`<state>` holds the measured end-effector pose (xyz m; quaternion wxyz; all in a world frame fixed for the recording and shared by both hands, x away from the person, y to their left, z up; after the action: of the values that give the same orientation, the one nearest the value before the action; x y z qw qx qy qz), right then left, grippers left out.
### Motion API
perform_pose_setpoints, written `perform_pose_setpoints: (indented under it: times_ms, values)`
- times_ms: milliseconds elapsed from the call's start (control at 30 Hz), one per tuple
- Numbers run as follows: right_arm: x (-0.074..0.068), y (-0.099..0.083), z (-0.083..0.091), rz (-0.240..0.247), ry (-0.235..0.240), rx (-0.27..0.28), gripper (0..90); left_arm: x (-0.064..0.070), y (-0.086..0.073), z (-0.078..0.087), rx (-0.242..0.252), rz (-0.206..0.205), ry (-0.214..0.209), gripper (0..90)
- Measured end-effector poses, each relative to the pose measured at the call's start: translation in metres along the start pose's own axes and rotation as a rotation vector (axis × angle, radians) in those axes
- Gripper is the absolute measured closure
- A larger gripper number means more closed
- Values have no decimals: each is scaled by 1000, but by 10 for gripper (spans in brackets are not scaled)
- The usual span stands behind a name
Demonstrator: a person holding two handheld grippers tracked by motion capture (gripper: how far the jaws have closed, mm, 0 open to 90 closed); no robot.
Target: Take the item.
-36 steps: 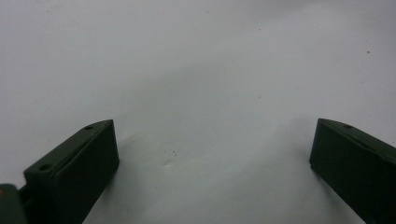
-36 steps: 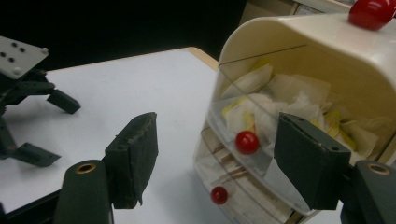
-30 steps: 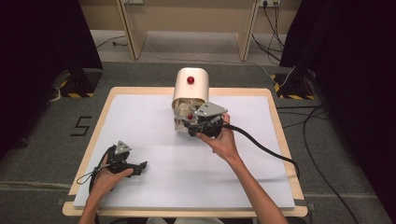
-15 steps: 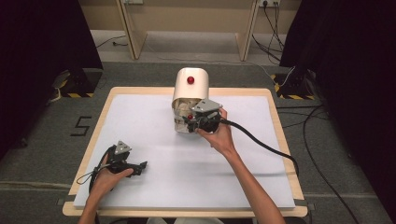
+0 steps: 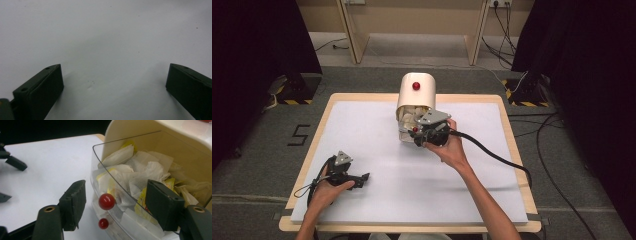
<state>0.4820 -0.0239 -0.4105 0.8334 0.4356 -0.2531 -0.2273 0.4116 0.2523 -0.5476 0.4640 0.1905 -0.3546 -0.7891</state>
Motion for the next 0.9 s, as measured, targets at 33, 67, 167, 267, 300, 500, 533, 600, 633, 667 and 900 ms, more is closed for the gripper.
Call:
perform_pose_setpoints:
  times_ms: [33,67,167,267,300,500,533,600,633,667,900]
  values:
    - [-1,-1,1,14,2,-1,361,0,0,0,0,0,0,2]
    - [-2,-2,3,21,5,-2,369,0,0,0,0,0,0,2]
    - [-6,-4,8,19,23,4,399,0,0,0,-1,-1,0,2]
    - [-8,-6,12,14,37,9,422,0,0,0,2,-1,1,2]
    - [-9,-6,13,16,36,8,422,0,0,0,2,-1,1,3]
    - [-13,-9,17,44,28,3,457,0,0,0,2,-1,1,2]
    - [-13,-9,18,44,29,2,458,0,0,0,2,-1,1,2]
    - [-15,-11,20,59,29,-1,458,0,0,0,2,-1,2,2]
    - [-15,-11,20,67,27,1,458,0,0,0,2,-1,2,2]
    - [-16,-12,21,70,25,0,458,0,0,0,1,-2,1,2]
    - [-19,-13,24,91,28,-7,458,0,0,0,2,-1,2,2]
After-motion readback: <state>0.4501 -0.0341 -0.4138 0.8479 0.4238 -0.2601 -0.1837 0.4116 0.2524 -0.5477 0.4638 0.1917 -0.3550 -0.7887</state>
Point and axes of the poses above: each handheld gripper's, and its own axes: z roughly backward along the jaws, y roughly out of its top, x roughly to its right, the point moved 5 cm from there along -z, roughly forward along the jaws
